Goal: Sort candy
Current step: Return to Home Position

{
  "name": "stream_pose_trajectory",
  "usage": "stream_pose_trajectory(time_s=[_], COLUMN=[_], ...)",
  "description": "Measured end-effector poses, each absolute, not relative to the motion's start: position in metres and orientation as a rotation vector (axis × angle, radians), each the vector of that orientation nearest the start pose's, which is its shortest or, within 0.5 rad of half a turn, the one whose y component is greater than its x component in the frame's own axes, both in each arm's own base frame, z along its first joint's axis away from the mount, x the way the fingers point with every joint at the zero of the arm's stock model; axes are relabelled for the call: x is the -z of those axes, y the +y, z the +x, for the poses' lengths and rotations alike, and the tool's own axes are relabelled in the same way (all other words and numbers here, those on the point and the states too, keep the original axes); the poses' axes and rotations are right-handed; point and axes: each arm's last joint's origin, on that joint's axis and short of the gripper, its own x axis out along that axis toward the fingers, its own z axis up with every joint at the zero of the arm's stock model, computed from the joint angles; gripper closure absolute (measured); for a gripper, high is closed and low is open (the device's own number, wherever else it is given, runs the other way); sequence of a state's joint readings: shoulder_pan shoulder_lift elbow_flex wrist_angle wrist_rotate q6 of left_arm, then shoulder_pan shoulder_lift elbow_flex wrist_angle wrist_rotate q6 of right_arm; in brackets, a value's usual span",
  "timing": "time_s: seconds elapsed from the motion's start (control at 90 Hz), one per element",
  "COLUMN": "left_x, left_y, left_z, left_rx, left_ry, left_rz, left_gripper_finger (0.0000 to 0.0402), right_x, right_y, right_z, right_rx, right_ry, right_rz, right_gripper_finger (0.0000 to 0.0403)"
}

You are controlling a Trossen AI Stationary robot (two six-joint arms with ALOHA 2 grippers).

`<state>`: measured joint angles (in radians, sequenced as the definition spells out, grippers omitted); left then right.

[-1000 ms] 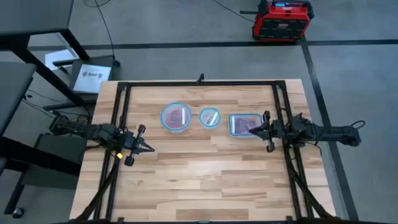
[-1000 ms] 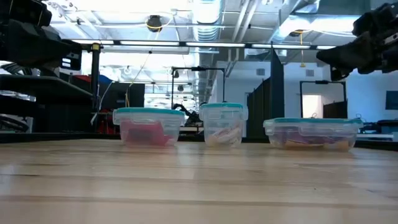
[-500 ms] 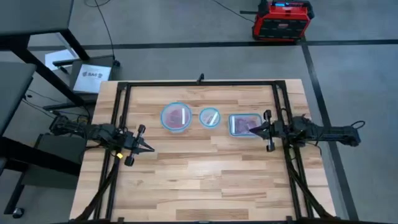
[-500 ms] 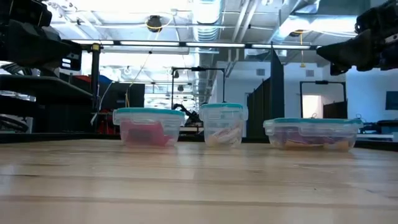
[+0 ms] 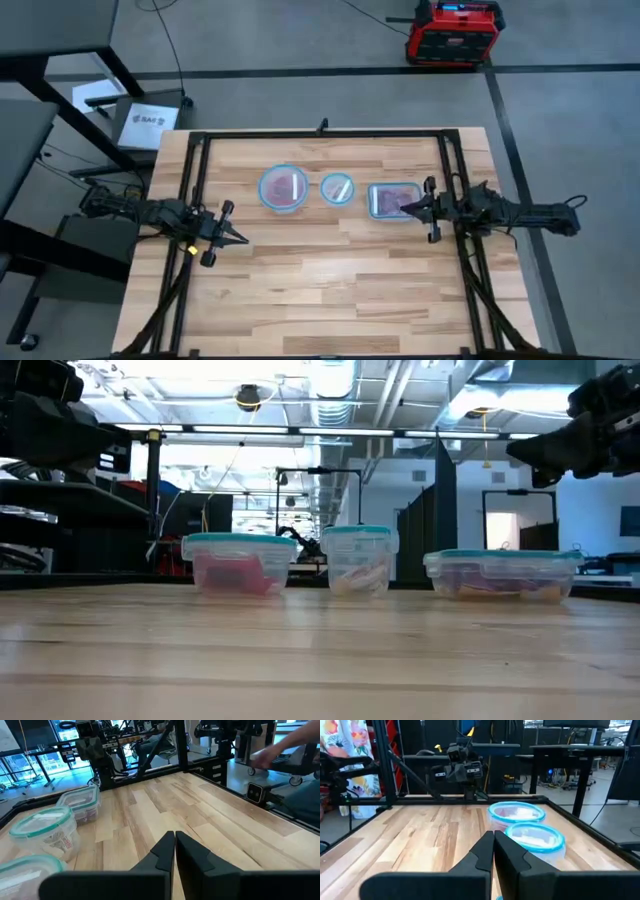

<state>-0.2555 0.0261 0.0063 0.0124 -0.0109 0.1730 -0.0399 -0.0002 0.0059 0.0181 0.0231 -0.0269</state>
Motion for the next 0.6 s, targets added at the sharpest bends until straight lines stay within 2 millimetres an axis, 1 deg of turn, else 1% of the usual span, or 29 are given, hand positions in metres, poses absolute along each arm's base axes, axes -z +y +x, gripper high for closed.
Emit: stream_pose_trajectory(time_s=[0.6], left_x=[-0.1648], left_y=[-0.0247], left_z=[0.0958], left_rx=[0.245], left_ry=[-0.014], left_rz=[0.173], left_gripper_finger=[0.0402], right_x=[-0.1667], right_y=[-0.0046], right_z=[0.0972], right_rx=[0.064], right_ry=[-0.017], right_rz=[-0.026], right_gripper_finger=[0.0403])
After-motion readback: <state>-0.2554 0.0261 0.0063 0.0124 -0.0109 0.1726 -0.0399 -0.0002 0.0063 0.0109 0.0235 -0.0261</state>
